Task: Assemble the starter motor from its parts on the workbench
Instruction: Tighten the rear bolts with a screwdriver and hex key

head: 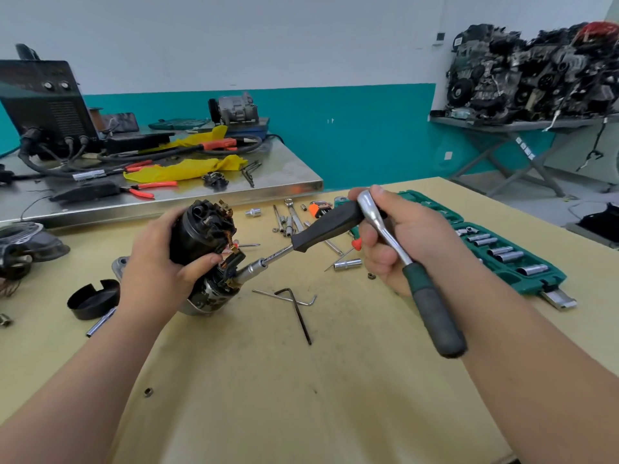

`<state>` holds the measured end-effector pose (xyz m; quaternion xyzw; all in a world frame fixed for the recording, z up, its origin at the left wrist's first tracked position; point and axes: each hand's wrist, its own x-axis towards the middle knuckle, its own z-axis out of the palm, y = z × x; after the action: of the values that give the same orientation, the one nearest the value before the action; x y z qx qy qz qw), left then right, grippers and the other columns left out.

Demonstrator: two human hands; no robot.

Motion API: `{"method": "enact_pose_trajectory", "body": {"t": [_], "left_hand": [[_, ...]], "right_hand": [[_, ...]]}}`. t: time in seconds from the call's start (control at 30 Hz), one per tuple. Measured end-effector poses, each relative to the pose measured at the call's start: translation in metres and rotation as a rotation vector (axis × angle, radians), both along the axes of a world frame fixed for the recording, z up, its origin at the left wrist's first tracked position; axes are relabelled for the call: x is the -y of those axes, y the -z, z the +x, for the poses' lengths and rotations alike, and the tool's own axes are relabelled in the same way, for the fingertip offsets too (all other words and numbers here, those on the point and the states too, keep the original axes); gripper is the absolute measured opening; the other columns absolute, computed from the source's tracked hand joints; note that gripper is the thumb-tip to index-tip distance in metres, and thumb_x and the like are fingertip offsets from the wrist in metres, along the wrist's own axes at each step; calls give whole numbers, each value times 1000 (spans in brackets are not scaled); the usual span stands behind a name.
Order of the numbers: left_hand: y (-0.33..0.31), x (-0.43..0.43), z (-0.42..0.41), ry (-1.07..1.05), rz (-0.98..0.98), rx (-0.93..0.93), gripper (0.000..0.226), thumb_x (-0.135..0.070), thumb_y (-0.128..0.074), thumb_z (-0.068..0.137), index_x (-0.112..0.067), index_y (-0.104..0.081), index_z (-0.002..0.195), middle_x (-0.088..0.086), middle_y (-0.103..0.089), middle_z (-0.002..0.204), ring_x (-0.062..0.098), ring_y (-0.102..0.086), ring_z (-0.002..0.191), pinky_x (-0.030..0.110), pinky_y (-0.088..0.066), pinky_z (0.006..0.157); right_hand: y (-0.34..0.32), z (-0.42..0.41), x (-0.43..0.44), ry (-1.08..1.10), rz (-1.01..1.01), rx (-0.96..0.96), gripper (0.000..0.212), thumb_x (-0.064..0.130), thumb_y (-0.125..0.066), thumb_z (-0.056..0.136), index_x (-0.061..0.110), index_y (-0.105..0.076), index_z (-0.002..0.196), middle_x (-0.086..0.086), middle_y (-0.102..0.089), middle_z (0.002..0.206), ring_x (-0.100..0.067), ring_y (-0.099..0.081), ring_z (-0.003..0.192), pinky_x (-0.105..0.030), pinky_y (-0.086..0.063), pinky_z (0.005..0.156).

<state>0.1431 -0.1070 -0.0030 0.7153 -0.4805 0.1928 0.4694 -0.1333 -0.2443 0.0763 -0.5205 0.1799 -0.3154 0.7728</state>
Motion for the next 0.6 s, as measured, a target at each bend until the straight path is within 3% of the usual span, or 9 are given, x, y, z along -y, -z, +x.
{"method": "enact_pose_trajectory", "body": {"t": [0.1, 0.2, 0.27, 0.33, 0.37, 0.43, 0.5, 0.53, 0.6], "left_hand": [[-2, 3, 1, -4, 32, -9, 74, -22, -86, 70, -38, -45, 129, -13, -51, 114, 8, -44, 109, 37, -36, 88], [-5, 5, 4, -4, 86, -47, 74, -26, -85, 71, -39, -43, 131, -2, -55, 126, 19, -48, 116, 36, -36, 92], [-5, 6, 5, 5, 98, -68, 74, -27, -85, 72, -41, -42, 131, -2, -54, 127, 21, -48, 117, 36, -37, 93], [-5, 6, 6, -6, 109, -69, 75, -28, -84, 72, -43, -41, 131, -3, -54, 128, 22, -49, 118, 37, -38, 94], [-5, 6, 6, -15, 113, -69, 75, -29, -84, 72, -43, -40, 131, -3, -54, 128, 22, -48, 119, 39, -39, 94], [-4, 4, 6, -26, 121, -79, 76, -30, -84, 72, -45, -39, 131, -4, -54, 128, 23, -48, 119, 43, -41, 96], [-5, 5, 5, -26, 128, -83, 75, -31, -84, 72, -45, -39, 131, -3, -54, 128, 23, -49, 119, 46, -41, 96], [-6, 5, 4, -29, 128, -75, 75, -31, -84, 72, -44, -39, 131, -3, -54, 127, 24, -49, 119, 46, -41, 96], [-8, 6, 2, -43, 126, -53, 75, -32, -84, 71, -43, -41, 131, -1, -56, 126, 25, -50, 117, 45, -42, 93]], "right_hand": [[-1, 2, -2, 19, -32, -47, 33, 36, -40, 101, 21, -67, 92, -2, -53, 49, -11, -38, 30, -17, -32, 34], [-6, -6, 0, 68, -345, -190, 35, 26, -31, 102, 30, -66, 105, -9, -65, 61, -18, -45, 34, -23, -38, 39], [-15, -18, 5, -41, -461, -236, 46, 11, -28, 99, 41, -61, 109, -14, -71, 77, -24, -54, 42, -29, -44, 44], [-22, -33, 11, -204, -588, -335, 70, -7, -26, 92, 54, -52, 116, -13, -71, 104, -28, -68, 62, -33, -53, 55], [-23, -37, 15, -233, -755, -419, 81, -10, -28, 90, 64, -45, 118, -7, -63, 123, -23, -72, 75, -30, -56, 62], [-27, -41, 21, -144, -1270, -602, 91, -8, -39, 90, 76, -24, 124, 12, -34, 149, -6, -66, 98, -25, -56, 79], [-27, -41, 25, 3, -1807, -703, 86, -3, -51, 88, 61, -23, 137, 17, -11, 157, -12, -62, 96, -27, -54, 75], [-26, -41, 29, 50, -1989, -694, 82, -5, -57, 85, 48, -31, 141, 9, -10, 159, -18, -63, 90, -29, -54, 68], [-23, -47, 40, 27, -2169, -667, 77, -13, -67, 73, 24, -50, 138, -8, -26, 156, -29, -60, 98, -36, -55, 67]]}}
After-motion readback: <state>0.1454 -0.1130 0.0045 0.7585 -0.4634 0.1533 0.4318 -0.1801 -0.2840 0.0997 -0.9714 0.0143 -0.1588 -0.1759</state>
